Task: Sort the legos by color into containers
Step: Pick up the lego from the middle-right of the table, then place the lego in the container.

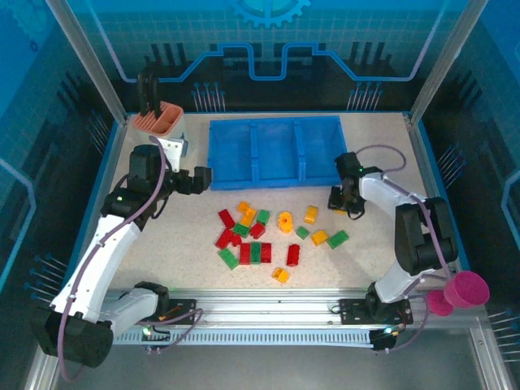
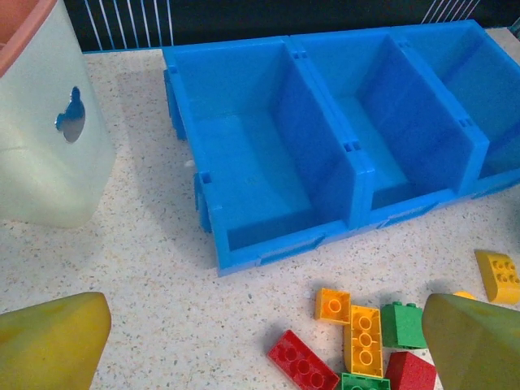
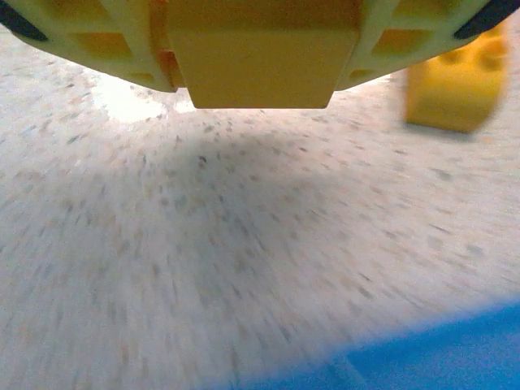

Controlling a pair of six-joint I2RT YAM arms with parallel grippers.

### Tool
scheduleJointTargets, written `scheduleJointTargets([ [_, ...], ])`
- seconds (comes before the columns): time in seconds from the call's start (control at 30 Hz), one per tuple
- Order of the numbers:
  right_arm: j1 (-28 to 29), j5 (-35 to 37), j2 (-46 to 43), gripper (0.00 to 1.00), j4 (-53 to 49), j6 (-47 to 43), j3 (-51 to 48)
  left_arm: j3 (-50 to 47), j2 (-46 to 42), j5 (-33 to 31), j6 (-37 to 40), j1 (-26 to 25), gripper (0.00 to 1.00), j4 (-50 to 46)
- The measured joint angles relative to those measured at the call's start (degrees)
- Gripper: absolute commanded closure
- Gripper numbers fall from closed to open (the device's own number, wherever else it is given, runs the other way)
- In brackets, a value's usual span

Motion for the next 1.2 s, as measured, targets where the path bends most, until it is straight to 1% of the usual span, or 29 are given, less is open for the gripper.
scheduleJointTargets([
  [0.13,0.8,0.9,-1.7,0.64,-3.5,-6.0,10.2,0.0,0.1,-0.5,0.2,0.0,0.01,0.0],
  [0.27,1.0,2.4,0.1,0.63,-4.8,-10.9,20.8,0.0,0.5,-0.6,0.2,0.0,0.01,0.0],
  [0.33,1.1,3.4,2.8,0.62,-4.7,-12.6,25.3,-0.1,0.6,-0.6,0.2,0.0,0.01,0.0],
  [0.47,1.3,5.7,12.7,0.61,-4.5,-15.2,34.5,-0.1,1.0,-0.6,0.2,0.0,0.01,0.0],
  [0.7,1.3,6.7,28.0,0.6,-5.3,-17.2,45.1,-0.4,1.2,-0.6,0.6,0.0,0.01,0.1],
  [1.07,1.3,6.1,41.4,0.59,-6.8,-17.3,59.5,-0.5,3.4,-0.3,1.3,0.0,0.01,-0.6],
  [1.2,1.2,5.6,46.1,0.57,-7.5,-17.1,62.7,-0.5,3.6,-0.1,1.4,0.0,0.01,-1.2],
])
